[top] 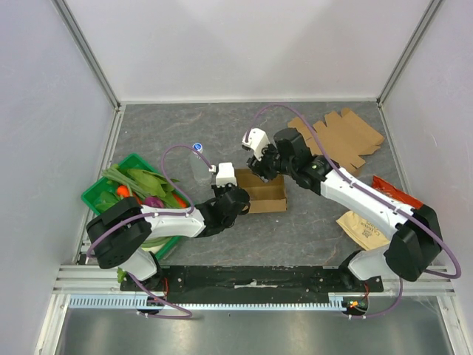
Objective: Fold the paper box
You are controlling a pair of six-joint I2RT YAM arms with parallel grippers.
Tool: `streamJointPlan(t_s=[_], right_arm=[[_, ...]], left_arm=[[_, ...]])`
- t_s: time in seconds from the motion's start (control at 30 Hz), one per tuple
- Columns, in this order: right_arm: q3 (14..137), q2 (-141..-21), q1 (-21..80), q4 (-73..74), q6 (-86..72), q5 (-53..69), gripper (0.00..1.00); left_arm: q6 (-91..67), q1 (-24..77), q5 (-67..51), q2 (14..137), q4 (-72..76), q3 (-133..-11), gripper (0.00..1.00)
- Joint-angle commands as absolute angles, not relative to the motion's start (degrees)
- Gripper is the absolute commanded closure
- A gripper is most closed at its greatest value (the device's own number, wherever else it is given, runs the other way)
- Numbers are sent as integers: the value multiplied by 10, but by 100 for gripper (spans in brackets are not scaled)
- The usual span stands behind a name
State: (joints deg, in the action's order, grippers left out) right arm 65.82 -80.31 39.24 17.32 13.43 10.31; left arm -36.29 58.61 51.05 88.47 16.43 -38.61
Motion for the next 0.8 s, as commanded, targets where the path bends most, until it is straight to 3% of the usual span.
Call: streamJointPlan(t_s=[0.0, 0.2, 0.3, 0.33, 0.47, 0.67, 0.77], right_arm=[[643, -816, 407, 135, 152, 138, 46], [605, -810, 445, 88, 141, 47, 67], [554, -774, 459, 31, 140, 24, 84], [540, -763, 462, 17, 142, 14, 88], [485, -724, 474, -32, 147, -11, 99], [451, -702, 509, -62, 141, -26, 100], [453, -699, 526, -57, 149, -46, 100]], left_arm=[[-352, 592, 552, 891, 177, -391, 98], [-354, 594, 555, 889, 177, -390, 98], [-375, 596, 542, 875, 150, -388, 96], [-385, 596, 534, 858, 138, -384, 91], [-412, 596, 466, 773, 134, -339, 53], [-421, 597, 419, 641, 114, -265, 31], [-420, 597, 372, 547, 56, -251, 35]])
